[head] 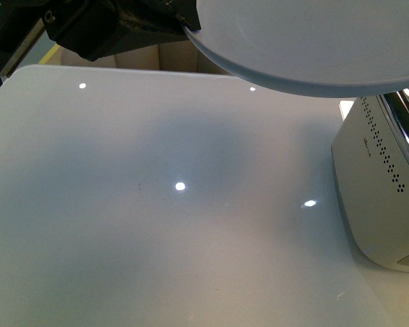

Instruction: Left arm holds plate, right arm toasts bread

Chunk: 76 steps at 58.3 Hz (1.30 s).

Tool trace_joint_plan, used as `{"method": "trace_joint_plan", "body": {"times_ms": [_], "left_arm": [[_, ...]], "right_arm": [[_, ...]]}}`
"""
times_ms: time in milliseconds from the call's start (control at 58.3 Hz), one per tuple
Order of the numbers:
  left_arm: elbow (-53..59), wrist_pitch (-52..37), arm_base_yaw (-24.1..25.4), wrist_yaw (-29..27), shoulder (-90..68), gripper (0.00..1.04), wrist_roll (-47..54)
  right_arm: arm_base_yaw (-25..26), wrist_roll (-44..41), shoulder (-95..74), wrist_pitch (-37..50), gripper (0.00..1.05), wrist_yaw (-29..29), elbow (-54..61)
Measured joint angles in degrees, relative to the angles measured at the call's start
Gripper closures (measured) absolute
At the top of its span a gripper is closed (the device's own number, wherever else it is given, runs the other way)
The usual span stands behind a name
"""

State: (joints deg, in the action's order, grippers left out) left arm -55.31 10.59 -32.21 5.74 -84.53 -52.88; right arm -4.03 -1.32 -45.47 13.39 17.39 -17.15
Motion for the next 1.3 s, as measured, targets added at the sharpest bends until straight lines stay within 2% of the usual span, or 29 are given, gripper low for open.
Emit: {"method": "trace_joint_plan", "body": {"times_ms": [51,120,137,189,308,566,806,908,1303], "left_arm": [[0.0,0.0,0.0,0.1,0.0,1.02,0.0],[0.0,0.0,0.0,0.0,0.0,1.02,0.0],[0.0,0.0,0.0,0.0,0.0,1.02,0.0],[0.0,0.0,0.0,-0.1,0.0,1.02,0.0],[0.0,0.0,0.0,0.0,0.0,1.02,0.0],[0.0,0.0,0.0,0.0,0.0,1.02,0.0],[0.0,0.0,0.0,0.0,0.0,1.02,0.0],[0.0,0.0,0.0,-0.1,0.0,1.02,-0.1],[0.0,0.0,0.0,0.0,0.0,1.02,-0.2]], "right_arm": [[0.5,0.2,-0.2,1.4,0.1,-1.3,0.5],[3.2,0.5,0.2,15.8,0.25,-14.2,6.2],[3.4,0.5,0.6,17.9,0.29,-15.5,7.1],[3.7,0.5,1.8,19.9,0.36,-16.7,8.3],[3.8,0.6,6.1,19.2,0.62,-17.3,10.8],[3.8,0.7,12.7,15.2,1.02,-17.3,13.4],[3.8,0.9,18.4,11.0,1.03,-17.3,15.1],[3.8,1.0,19.6,12.2,1.03,-17.2,16.1],[3.8,0.9,29.4,2.7,1.03,-17.4,16.1]]}}
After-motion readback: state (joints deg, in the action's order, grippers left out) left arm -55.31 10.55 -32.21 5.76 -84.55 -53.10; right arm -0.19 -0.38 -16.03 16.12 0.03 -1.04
